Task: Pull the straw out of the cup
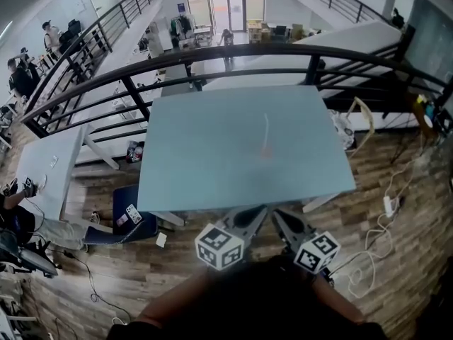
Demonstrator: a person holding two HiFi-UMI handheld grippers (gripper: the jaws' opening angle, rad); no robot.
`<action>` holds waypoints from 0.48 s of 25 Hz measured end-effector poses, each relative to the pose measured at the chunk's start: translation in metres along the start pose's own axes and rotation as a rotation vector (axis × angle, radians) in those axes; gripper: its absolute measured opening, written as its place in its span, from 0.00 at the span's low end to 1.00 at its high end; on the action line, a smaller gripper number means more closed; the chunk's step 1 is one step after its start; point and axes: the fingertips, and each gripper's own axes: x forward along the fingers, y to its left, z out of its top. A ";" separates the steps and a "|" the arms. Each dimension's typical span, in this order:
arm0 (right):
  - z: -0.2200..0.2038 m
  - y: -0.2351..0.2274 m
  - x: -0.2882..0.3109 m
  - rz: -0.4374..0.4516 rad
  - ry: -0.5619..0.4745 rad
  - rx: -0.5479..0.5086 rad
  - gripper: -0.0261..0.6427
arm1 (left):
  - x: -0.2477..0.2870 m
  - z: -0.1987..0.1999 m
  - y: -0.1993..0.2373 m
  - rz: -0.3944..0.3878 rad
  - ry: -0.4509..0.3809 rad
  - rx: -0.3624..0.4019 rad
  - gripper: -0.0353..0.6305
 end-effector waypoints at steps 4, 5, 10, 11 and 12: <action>-0.002 -0.002 0.012 0.006 0.015 0.002 0.06 | 0.000 0.000 0.011 0.006 0.002 -0.014 0.07; -0.001 -0.003 0.015 0.009 0.018 0.001 0.06 | 0.001 0.000 0.014 0.010 0.002 -0.018 0.07; 0.006 -0.017 0.026 0.026 0.026 0.004 0.06 | 0.012 0.007 0.028 0.044 -0.008 -0.016 0.07; 0.008 -0.022 0.029 0.031 0.027 0.007 0.06 | 0.015 0.008 0.031 0.053 -0.010 -0.016 0.07; 0.010 -0.026 0.031 0.037 0.029 0.009 0.06 | 0.018 0.010 0.035 0.061 -0.012 -0.018 0.07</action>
